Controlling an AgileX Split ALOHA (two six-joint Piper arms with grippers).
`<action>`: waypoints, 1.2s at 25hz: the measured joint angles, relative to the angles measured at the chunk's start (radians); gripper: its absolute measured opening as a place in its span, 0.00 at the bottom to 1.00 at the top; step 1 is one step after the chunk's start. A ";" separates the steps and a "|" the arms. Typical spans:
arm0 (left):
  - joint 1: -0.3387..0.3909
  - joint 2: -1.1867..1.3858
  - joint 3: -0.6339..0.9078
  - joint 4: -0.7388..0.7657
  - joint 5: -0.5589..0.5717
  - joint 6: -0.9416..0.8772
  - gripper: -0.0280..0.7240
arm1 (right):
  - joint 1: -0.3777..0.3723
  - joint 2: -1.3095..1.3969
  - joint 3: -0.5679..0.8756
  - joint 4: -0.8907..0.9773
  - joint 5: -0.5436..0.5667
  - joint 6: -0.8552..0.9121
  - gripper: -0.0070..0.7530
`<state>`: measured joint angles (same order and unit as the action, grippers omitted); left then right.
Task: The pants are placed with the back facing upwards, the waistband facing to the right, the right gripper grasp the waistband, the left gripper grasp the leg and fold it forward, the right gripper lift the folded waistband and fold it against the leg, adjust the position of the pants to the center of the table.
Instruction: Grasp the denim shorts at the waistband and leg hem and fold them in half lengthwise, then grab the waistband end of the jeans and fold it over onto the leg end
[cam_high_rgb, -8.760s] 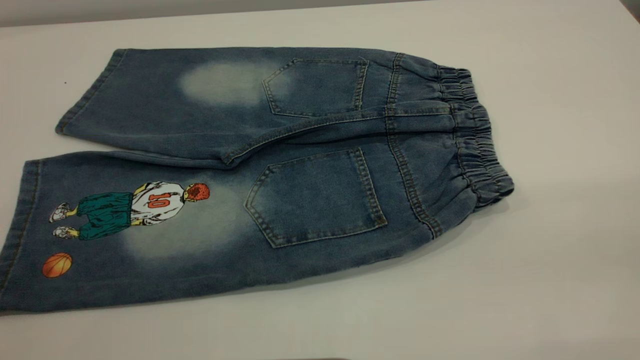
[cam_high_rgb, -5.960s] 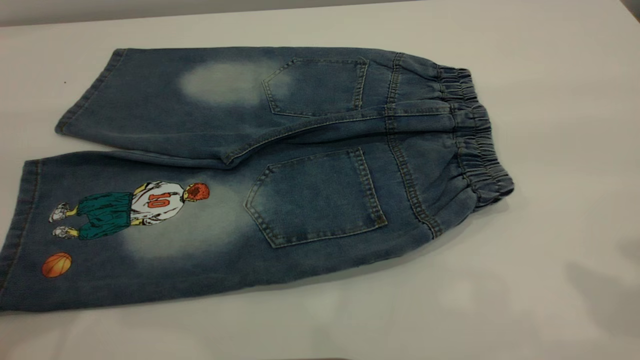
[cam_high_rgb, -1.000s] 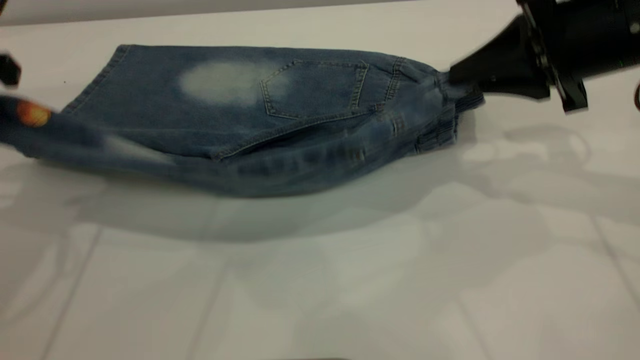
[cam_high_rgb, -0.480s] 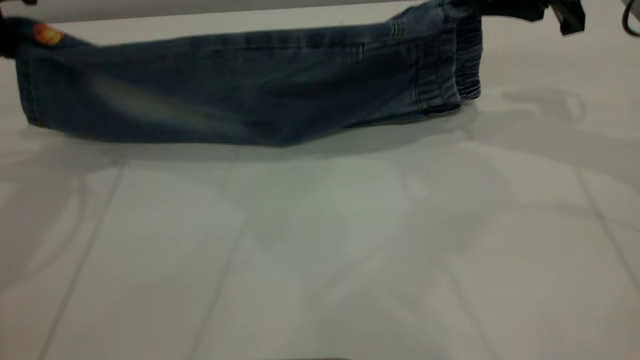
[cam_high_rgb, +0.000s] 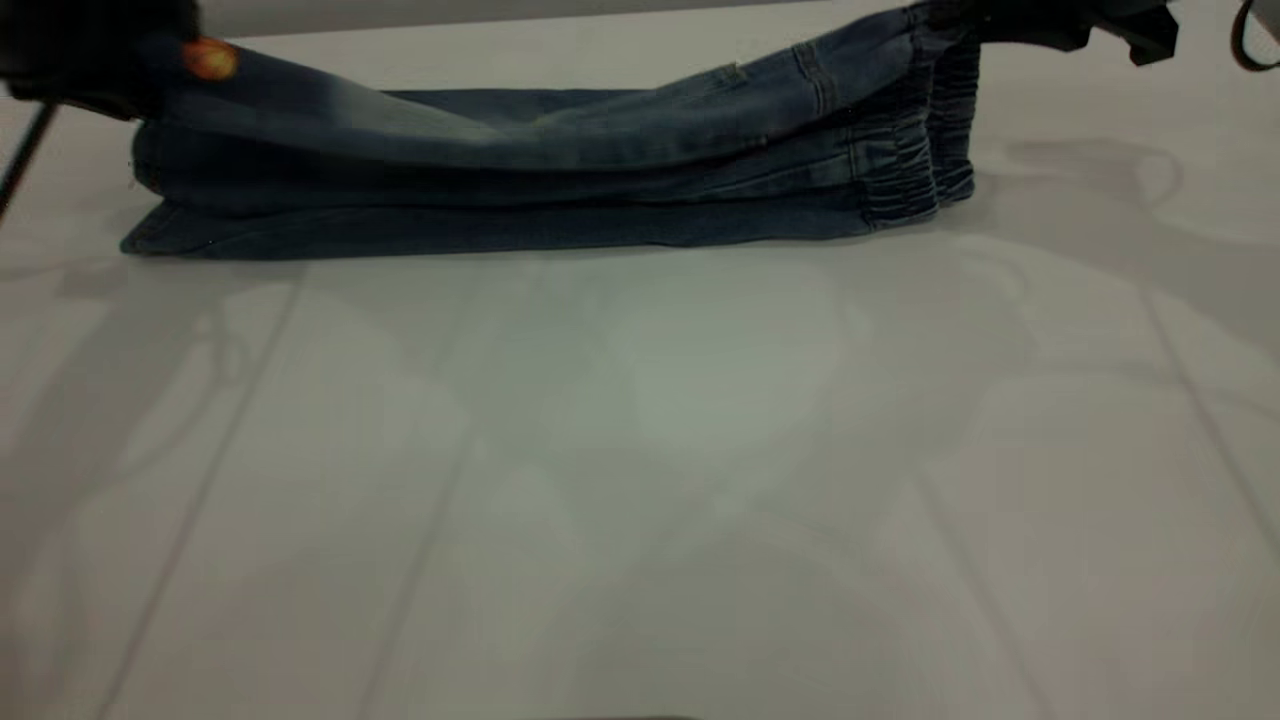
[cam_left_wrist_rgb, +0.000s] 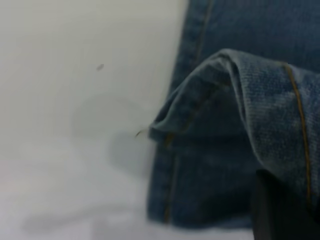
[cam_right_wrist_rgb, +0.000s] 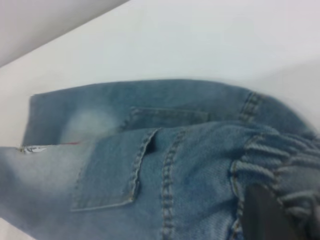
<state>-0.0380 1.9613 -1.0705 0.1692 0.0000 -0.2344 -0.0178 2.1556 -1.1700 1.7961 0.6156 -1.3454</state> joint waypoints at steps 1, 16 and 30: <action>-0.005 0.016 0.000 0.003 -0.030 0.000 0.10 | 0.000 0.011 -0.008 0.000 -0.006 -0.001 0.08; -0.023 0.068 -0.003 0.026 -0.229 0.090 0.47 | -0.009 0.046 -0.043 0.002 -0.109 -0.017 0.77; -0.068 0.059 -0.254 0.005 0.522 0.076 0.74 | -0.039 0.046 -0.052 -0.209 0.254 0.137 0.75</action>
<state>-0.1061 2.0199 -1.3250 0.1740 0.5223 -0.1583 -0.0573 2.2015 -1.2224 1.5868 0.8700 -1.2083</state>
